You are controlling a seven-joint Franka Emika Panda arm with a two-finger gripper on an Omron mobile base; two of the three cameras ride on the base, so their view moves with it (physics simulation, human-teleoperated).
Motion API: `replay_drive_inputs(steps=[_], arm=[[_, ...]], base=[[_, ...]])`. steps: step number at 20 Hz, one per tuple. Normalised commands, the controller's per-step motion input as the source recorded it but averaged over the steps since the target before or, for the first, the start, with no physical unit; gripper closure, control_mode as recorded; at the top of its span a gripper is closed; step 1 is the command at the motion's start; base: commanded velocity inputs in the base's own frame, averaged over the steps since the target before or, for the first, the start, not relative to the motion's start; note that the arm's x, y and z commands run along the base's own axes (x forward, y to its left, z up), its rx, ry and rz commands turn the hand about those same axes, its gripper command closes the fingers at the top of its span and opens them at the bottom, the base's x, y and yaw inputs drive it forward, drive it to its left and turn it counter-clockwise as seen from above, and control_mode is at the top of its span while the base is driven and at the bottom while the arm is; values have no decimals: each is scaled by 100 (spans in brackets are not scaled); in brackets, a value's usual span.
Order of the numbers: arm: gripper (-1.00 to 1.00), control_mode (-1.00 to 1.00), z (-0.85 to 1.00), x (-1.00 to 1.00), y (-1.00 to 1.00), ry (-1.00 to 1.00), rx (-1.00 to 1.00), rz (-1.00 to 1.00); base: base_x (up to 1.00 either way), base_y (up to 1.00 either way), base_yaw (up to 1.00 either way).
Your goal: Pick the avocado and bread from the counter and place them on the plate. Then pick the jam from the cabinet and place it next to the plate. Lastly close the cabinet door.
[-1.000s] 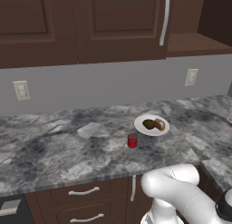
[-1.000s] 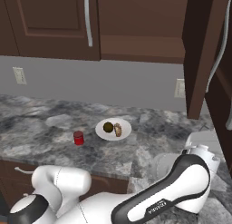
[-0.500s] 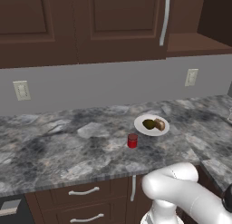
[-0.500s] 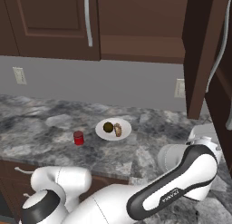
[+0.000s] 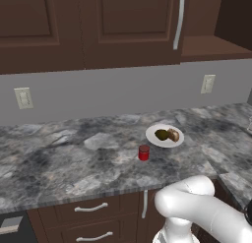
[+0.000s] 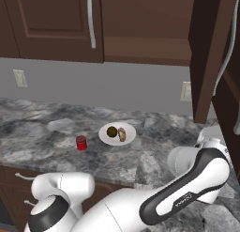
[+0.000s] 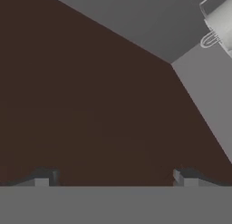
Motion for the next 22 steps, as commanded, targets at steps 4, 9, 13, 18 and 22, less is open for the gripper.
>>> replay_drive_inputs(steps=[4, 9, 13, 18, 22], arm=[[-100, -100, 11, 0, 0, -1, -4, 0], [-100, -100, 13, -12, 4, -6, -11, 0], [-100, -100, 12, -25, 16, -7, -14, 0], [-100, -100, 1, -12, 21, -1, -15, 0], [-100, -100, 0, 0, 35, 0, -19, 0]], base=[[0, 0, 0], [0, 0, 0], [0, 0, 0], [0, 0, 0], [0, 0, 0]])
